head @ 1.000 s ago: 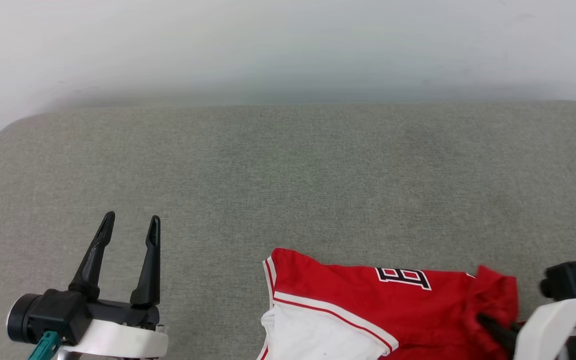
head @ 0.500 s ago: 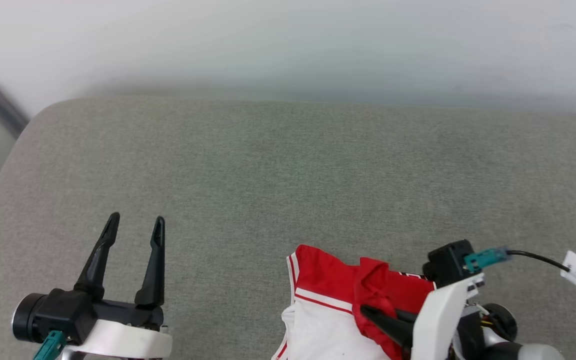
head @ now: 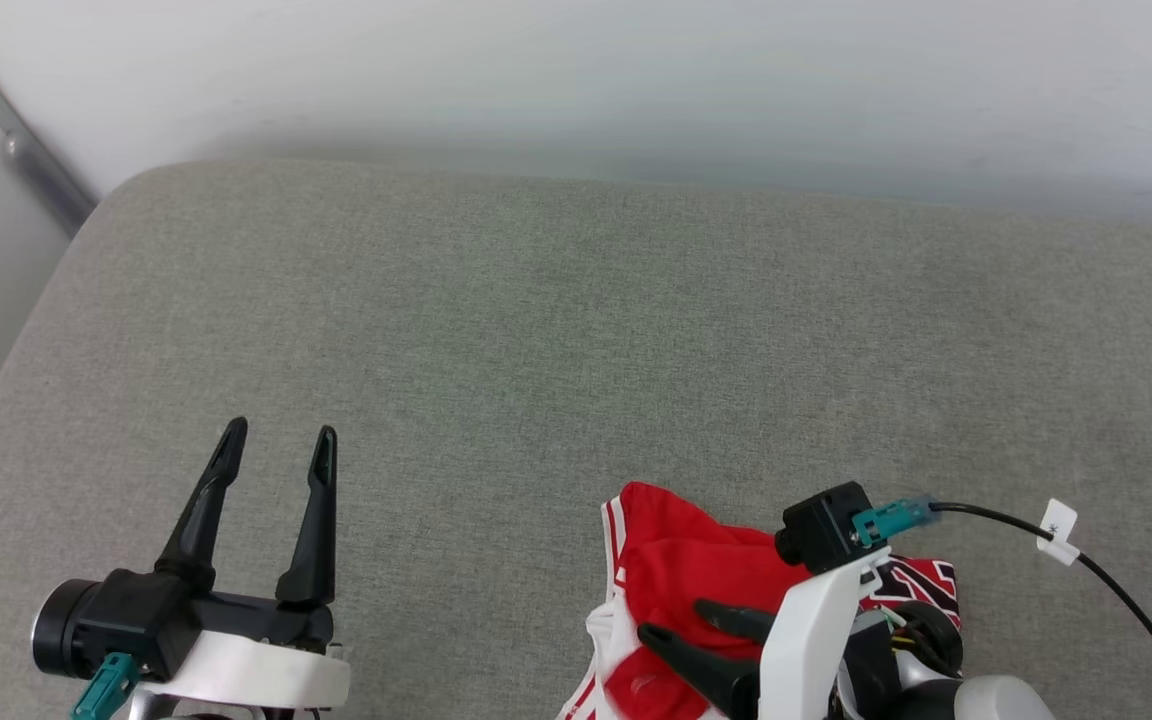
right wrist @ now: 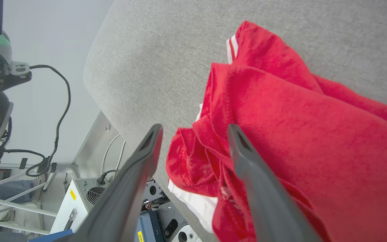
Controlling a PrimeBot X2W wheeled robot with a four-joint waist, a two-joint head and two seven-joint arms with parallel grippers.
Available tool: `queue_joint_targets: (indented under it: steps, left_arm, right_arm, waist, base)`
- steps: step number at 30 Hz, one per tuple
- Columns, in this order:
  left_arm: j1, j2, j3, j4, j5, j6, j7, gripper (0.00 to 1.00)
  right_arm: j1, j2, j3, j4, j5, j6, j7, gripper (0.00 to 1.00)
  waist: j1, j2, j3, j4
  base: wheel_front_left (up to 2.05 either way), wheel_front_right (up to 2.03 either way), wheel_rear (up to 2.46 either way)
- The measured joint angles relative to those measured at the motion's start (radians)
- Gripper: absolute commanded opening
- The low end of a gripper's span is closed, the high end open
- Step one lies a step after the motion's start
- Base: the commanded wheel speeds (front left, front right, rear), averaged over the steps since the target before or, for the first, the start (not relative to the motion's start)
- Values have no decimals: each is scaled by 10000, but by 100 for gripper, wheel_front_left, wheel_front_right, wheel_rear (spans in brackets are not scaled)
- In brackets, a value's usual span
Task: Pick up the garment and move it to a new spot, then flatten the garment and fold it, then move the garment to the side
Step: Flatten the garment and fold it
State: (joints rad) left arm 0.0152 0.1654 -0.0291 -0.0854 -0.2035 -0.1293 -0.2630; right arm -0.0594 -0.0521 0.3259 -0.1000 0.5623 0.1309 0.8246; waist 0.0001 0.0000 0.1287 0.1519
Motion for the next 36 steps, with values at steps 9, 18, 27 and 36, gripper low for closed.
queue_joint_targets:
  steps: [9, 18, 27, 36]
  left_arm:
    - [-1, -73, 36, 27, 86, 0, 0, 100]
    - [-1, -79, 79, -46, 88, 0, 0, 100]
    - [3, -79, 98, -123, 86, 2, 0, 100]
    - [132, -184, 111, -205, -15, 0, 0, 100]
  right_arm:
    - [-782, -71, -115, -48, -307, 0, -734, 100]
    - [-1980, -2226, -863, -29, -2013, 0, -2955, 100]
    - [-1587, -3296, -2631, 96, -2640, 0, -5536, 100]
    - [401, -2360, -4096, -792, -3283, 0, -7756, 100]
  waist:
    - [0, 0, -118, -269]
    - [0, 0, -205, -735]
    - [-1, 0, -235, -1109]
    - [-1, 0, -110, -1204]
  base:
    - [0, 0, 0]
    - [0, 0, 0]
    - [0, 0, 0]
    - [0, 0, 0]
